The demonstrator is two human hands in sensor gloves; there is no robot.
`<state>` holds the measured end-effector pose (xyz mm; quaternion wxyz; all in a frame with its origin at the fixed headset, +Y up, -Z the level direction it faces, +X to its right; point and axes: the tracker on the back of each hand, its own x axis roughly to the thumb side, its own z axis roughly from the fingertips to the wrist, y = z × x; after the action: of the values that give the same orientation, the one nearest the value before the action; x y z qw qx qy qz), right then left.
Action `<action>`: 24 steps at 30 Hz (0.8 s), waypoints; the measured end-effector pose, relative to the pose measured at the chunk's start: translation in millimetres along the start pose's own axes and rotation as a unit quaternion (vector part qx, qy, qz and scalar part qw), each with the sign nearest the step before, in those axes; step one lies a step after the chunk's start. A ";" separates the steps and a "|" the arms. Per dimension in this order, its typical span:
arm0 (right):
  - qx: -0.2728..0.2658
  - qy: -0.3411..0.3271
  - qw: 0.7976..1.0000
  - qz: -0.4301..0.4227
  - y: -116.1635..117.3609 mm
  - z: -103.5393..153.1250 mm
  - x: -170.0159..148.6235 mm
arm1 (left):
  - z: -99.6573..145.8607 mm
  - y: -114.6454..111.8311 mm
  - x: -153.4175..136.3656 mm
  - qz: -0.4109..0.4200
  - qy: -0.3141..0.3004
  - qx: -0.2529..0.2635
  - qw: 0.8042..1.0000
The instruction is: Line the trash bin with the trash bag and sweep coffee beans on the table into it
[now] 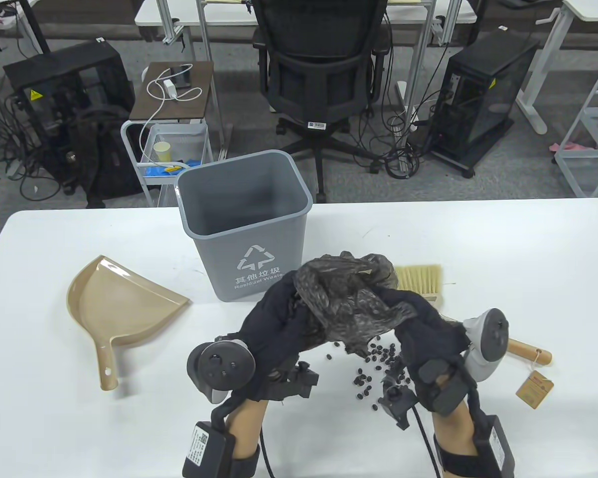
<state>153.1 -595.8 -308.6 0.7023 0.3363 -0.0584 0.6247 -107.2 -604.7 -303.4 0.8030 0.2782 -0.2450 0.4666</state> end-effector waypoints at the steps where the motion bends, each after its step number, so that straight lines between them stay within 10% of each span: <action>1: 0.025 -0.004 1.000 0.016 11.6 -1.2 -1.2 | -0.2 -4.0 3.9 0.019 -0.020 -0.020 0.999; 12: 0.065 0.012 0.964 0.258 37.6 -2.5 -13.3 | -4.8 -16.5 -13.9 0.328 -0.054 -0.187 0.924; 18: 0.170 0.040 0.862 0.476 62.9 -3.2 -15.6 | -0.4 -14.2 -16.6 0.214 0.063 -0.093 0.971; 24: 0.092 -0.001 0.958 0.273 25.3 -2.4 0.4 | -0.1 0.9 -28.0 0.212 0.087 -0.038 0.973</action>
<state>129.2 -594.3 -300.1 0.4710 0.3713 -0.0914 0.7949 -120.4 -621.5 -321.6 0.7139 0.1477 -0.2447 0.6393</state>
